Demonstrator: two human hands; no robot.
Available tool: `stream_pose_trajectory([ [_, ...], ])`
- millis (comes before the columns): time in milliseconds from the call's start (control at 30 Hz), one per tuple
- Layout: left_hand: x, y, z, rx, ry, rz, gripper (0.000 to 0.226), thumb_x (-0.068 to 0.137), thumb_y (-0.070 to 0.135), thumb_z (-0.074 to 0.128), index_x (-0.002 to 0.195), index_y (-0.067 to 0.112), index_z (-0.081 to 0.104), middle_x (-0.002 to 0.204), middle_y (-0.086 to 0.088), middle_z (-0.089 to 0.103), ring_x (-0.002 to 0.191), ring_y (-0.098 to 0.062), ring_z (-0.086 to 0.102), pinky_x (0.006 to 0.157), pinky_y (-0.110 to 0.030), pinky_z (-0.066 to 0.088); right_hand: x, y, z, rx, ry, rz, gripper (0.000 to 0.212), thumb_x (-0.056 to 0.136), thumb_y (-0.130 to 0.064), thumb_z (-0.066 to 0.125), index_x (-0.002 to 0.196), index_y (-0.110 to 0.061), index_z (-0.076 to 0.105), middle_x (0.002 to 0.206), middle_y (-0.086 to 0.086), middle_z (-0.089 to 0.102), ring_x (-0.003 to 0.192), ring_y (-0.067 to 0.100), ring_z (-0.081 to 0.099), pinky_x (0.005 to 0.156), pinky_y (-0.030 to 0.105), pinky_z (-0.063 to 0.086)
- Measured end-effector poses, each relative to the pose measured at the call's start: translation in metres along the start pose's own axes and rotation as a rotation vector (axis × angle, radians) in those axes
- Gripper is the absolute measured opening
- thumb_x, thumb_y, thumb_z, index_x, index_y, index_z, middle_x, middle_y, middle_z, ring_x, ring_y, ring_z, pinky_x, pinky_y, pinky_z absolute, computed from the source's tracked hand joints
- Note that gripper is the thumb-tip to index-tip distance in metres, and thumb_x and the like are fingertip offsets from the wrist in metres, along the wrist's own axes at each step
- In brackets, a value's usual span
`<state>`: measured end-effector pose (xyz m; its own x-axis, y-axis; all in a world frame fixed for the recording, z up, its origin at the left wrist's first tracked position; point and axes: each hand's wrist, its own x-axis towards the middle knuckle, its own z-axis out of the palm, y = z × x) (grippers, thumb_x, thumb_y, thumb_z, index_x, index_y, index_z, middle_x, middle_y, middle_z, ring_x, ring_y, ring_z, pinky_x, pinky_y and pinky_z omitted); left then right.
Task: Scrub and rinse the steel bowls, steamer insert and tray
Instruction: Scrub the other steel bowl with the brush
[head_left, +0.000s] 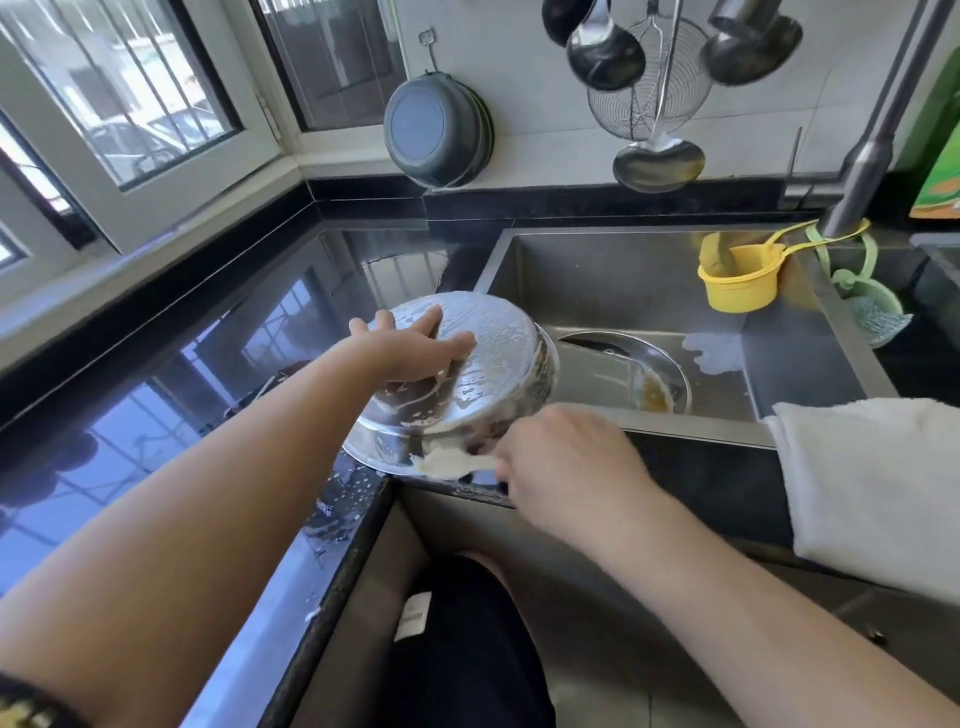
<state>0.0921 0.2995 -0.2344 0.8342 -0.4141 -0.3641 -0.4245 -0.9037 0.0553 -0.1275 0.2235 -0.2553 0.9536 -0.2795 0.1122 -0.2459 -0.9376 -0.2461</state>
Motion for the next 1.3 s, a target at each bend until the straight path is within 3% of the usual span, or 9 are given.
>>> stream_pose_trajectory([
  [267,0.0,-0.004,-0.013,0.095,-0.065,-0.007,0.097,0.075,0.101,0.028,0.157,0.06,-0.002,0.172,-0.012,-0.016,0.154,-0.054,-0.001,0.12,-0.072,0.007,-0.001,-0.049,0.017,0.018,0.05,0.019,0.022,0.097,-0.022,0.052,0.109,-0.014,0.069,0.107,0.011,0.067,0.103,0.036,0.065,0.07,0.036,0.04],
  [467,-0.003,-0.008,-0.006,0.082,0.002,0.005,0.094,0.076,0.1,0.029,0.157,0.062,0.002,0.172,-0.008,-0.002,0.154,-0.05,-0.002,0.119,-0.07,0.01,-0.004,-0.022,0.0,-0.03,0.124,0.141,0.028,0.1,-0.036,0.051,0.103,-0.017,0.07,0.098,0.009,0.068,0.094,0.035,0.065,0.067,0.037,0.037],
  [667,-0.016,-0.003,-0.022,0.14,-0.061,0.053,0.094,0.084,0.093,0.034,0.162,0.051,0.001,0.173,-0.01,-0.008,0.157,-0.046,0.0,0.123,-0.066,0.008,0.002,-0.034,-0.023,-0.094,0.009,0.018,0.019,0.099,-0.028,0.053,0.105,-0.017,0.067,0.103,0.009,0.066,0.099,0.034,0.064,0.068,0.036,0.036],
  [767,-0.022,-0.007,-0.033,0.19,-0.073,0.096,0.084,0.094,0.08,0.038,0.163,0.047,0.004,0.172,-0.012,0.001,0.156,-0.044,0.014,0.121,-0.062,0.024,0.026,-0.041,-0.033,-0.136,-0.015,-0.037,0.021,0.097,-0.021,0.05,0.11,-0.015,0.066,0.11,0.01,0.064,0.103,0.033,0.062,0.071,0.035,0.036],
  [833,-0.019,-0.014,-0.036,0.19,-0.095,0.11,0.078,0.095,0.076,0.042,0.161,0.052,0.009,0.17,-0.011,0.007,0.147,-0.046,0.034,0.114,-0.059,0.041,0.043,-0.051,-0.034,-0.171,-0.045,-0.074,0.028,0.094,-0.019,0.047,0.116,-0.014,0.065,0.116,0.011,0.062,0.107,0.034,0.06,0.074,0.036,0.04],
  [900,-0.016,-0.028,-0.038,0.103,-0.125,0.143,0.074,0.095,0.071,0.051,0.159,0.056,0.016,0.163,-0.005,0.014,0.121,-0.04,0.057,0.087,-0.048,0.063,0.058,-0.045,-0.037,-0.192,-0.111,-0.058,0.033,0.095,-0.027,0.047,0.122,-0.018,0.063,0.121,0.009,0.063,0.109,0.033,0.06,0.077,0.038,0.042],
  [1000,-0.012,-0.045,-0.036,0.026,-0.094,0.206,0.071,0.094,0.063,0.058,0.157,0.053,0.028,0.148,-0.004,0.028,0.095,-0.028,0.063,0.06,-0.033,0.064,0.066,-0.017,-0.056,-0.301,-0.189,0.044,0.029,0.094,-0.037,0.049,0.115,-0.023,0.063,0.117,0.007,0.064,0.096,0.033,0.059,0.074,0.036,0.043],
  [1133,-0.005,-0.049,-0.034,-0.031,-0.083,0.253,0.071,0.093,0.058,0.064,0.156,0.05,0.035,0.146,-0.005,0.03,0.099,-0.03,0.063,0.055,-0.03,0.062,0.058,-0.027,-0.047,-0.218,-0.3,-0.024,0.028,0.093,-0.036,0.051,0.074,-0.016,0.047,0.092,0.007,0.055,0.084,0.03,0.053,0.077,0.037,0.05],
  [1300,-0.005,-0.056,-0.025,0.029,-0.021,0.247,0.066,0.096,0.066,0.054,0.156,0.055,0.03,0.152,-0.002,0.03,0.118,-0.029,0.048,0.057,-0.029,0.062,0.072,-0.012,-0.051,-0.18,-0.243,0.089,0.021,0.095,-0.042,0.052,0.097,-0.024,0.063,0.106,0.002,0.061,0.083,0.027,0.051,0.072,0.034,0.043],
])
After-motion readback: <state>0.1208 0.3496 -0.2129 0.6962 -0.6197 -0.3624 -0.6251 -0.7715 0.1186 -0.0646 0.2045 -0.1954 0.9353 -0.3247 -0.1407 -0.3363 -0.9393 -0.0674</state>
